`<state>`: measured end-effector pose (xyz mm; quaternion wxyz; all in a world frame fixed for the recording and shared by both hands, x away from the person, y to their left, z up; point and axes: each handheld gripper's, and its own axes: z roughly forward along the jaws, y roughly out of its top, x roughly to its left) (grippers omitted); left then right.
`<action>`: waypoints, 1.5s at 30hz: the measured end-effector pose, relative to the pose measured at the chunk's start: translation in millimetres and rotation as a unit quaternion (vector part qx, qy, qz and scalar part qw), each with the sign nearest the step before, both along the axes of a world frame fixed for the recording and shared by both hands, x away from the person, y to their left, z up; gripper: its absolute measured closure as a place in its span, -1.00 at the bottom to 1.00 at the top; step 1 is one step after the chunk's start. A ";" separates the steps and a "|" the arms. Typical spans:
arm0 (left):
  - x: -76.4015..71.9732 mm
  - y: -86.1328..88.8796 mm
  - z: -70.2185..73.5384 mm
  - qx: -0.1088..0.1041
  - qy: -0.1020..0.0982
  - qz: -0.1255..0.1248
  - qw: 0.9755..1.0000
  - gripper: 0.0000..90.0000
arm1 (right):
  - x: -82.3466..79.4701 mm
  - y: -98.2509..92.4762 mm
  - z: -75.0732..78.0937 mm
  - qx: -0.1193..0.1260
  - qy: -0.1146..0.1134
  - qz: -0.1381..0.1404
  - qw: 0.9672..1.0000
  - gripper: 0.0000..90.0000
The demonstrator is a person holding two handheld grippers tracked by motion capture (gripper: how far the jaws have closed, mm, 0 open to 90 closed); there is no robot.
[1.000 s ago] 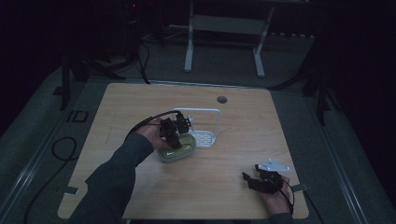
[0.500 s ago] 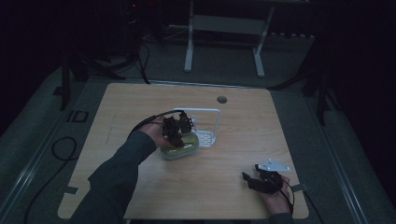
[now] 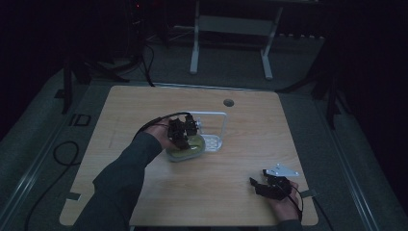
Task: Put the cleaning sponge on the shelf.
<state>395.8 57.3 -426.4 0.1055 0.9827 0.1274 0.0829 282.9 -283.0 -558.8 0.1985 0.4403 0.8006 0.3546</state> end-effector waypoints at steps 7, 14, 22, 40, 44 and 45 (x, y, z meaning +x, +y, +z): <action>4.4 -2.4 5.5 0.006 0.007 -0.010 1.000 0.60 | 0.1 -0.1 0.0 -0.001 -0.001 0.001 1.000 -0.27; 8.2 -3.0 8.0 0.005 0.011 -0.017 1.000 0.60 | 0.2 -0.1 0.0 0.000 -0.001 0.001 1.000 -0.27; 15.6 -6.9 14.7 0.015 0.006 -0.027 1.000 0.60 | 0.2 -0.1 -0.1 0.000 -0.001 0.001 1.000 -0.27; 17.8 -20.3 13.3 0.006 0.012 -0.058 0.998 0.59 | 0.3 -0.1 0.0 0.000 -0.001 0.001 1.000 -0.27; 18.8 -23.8 12.9 0.008 0.010 -0.061 0.998 0.59 | 0.3 -0.1 -0.1 0.000 -0.001 0.001 1.000 -0.27; 18.8 -24.8 12.8 0.007 0.010 -0.062 0.998 0.59 | 0.3 -0.1 0.0 0.000 -0.001 0.001 1.000 -0.27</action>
